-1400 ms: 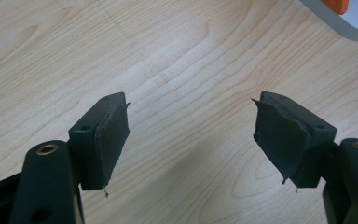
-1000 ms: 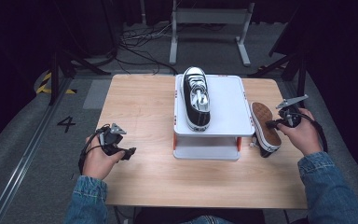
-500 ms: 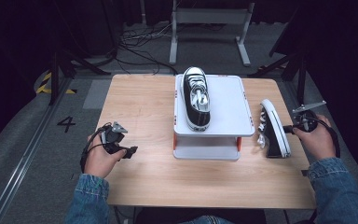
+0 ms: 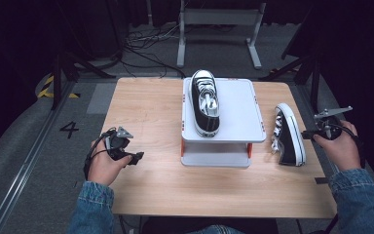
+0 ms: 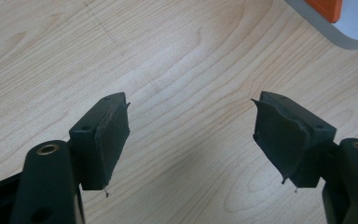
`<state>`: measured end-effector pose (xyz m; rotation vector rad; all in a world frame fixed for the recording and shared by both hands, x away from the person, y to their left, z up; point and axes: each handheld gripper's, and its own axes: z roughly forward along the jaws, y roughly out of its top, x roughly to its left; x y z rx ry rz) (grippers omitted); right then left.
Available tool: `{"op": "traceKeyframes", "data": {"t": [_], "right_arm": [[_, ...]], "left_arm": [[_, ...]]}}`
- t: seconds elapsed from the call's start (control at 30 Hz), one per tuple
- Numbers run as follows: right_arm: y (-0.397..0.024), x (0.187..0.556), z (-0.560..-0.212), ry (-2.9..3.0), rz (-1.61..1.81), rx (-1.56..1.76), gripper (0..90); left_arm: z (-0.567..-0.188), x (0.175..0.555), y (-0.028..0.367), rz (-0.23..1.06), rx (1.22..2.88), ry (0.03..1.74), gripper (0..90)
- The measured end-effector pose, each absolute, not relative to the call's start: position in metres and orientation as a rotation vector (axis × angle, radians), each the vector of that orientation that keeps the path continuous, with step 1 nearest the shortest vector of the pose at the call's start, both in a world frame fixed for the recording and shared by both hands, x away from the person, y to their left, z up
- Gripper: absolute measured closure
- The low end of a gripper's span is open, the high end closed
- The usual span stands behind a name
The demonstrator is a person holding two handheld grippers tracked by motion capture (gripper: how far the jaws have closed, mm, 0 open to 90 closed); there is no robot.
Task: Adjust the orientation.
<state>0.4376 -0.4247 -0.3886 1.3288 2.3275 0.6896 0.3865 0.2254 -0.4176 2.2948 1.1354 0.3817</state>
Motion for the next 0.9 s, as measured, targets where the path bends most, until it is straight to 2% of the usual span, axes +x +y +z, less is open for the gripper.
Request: {"op": "traceKeyframes", "data": {"t": [0.27,0.33,0.53,0.63,0.9], "right_arm": [[-0.381,0.431,-0.371,2.391,0.686,1.16,63.5],[-0.373,0.433,-0.373,2.404,0.68,1.144,62.8],[-0.344,0.447,-0.39,2.459,0.629,1.108,56.8],[-0.336,0.457,-0.4,2.443,0.603,1.114,48.1],[-0.327,0.467,-0.423,2.433,0.435,1.061,42.5]], "left_arm": [[-0.418,0.386,0.225,0.377,2.3,1.135,26.6],[-0.418,0.385,0.224,0.378,2.305,1.135,26.6],[-0.42,0.383,0.228,0.374,2.304,1.148,26.6],[-0.42,0.382,0.23,0.387,2.29,1.152,27.0],[-0.42,0.378,0.235,0.387,2.283,1.165,27.9]]}}
